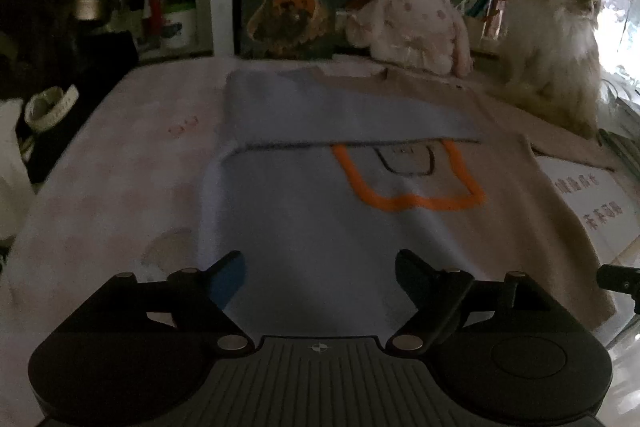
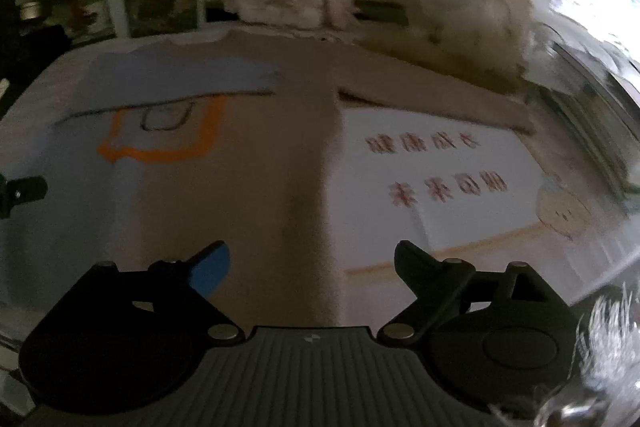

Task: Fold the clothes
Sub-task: 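Open the left gripper and raise it above the sweater, then move the right gripper to the beige sleeve cuff and grasp it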

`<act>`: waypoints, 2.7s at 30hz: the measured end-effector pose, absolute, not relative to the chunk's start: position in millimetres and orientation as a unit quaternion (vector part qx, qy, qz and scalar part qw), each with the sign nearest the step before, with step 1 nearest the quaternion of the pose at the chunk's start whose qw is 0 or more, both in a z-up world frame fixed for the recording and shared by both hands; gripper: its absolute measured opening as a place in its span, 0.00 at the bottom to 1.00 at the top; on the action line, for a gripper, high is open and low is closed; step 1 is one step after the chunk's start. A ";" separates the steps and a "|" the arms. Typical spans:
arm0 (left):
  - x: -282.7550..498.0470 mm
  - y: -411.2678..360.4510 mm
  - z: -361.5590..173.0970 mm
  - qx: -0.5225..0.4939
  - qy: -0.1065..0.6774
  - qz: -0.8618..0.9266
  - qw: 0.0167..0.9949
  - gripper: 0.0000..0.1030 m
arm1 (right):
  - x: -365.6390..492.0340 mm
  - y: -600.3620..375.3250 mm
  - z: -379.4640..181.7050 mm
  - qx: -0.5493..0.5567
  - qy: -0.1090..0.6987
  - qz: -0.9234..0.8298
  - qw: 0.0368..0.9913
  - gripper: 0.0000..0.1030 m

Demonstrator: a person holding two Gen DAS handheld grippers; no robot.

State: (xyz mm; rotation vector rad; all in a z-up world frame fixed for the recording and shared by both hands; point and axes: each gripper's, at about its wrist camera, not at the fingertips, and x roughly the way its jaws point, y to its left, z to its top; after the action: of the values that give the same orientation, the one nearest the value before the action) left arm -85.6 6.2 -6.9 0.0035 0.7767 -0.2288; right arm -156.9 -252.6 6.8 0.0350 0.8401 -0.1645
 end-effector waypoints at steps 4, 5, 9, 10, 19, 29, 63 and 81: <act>-86.9 3.4 -11.1 -0.002 0.388 -0.112 0.915 0.83 | -164.2 -259.1 4.3 0.026 0.413 -0.095 0.905 0.88; -86.6 3.7 -11.3 -0.003 0.390 -0.109 0.915 0.83 | -164.8 -260.2 4.0 0.027 0.414 -0.095 0.905 0.88; -85.7 2.7 -12.1 -0.009 0.394 -0.095 0.914 0.84 | -162.6 -263.4 2.5 0.028 0.414 -0.090 0.905 0.88; -84.8 1.7 -12.1 -0.010 0.395 -0.091 0.914 0.85 | -161.3 -264.8 2.2 0.028 0.414 -0.088 0.906 0.88; -75.5 -24.5 -8.5 -0.003 0.394 -0.060 0.917 0.86 | -140.3 -297.2 -0.3 0.043 0.405 -0.074 0.910 0.88; -64.8 -90.7 -5.5 -0.011 0.399 0.006 0.917 0.87 | -102.1 -377.8 -8.2 0.050 0.400 -0.033 0.915 0.88; -101.3 -212.3 10.5 -0.016 0.390 0.136 0.911 0.88 | -34.3 -595.5 -27.3 0.140 0.394 -0.004 0.908 0.86; -102.5 -215.4 12.0 -0.013 0.389 0.140 0.911 0.88 | 7.9 -622.4 -41.5 0.294 0.369 0.050 0.880 0.63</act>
State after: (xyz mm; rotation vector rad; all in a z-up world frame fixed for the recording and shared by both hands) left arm -102.5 -215.4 12.0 -0.0262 0.8012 0.2888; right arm 7.9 -622.4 -41.5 0.6119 0.7694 0.1032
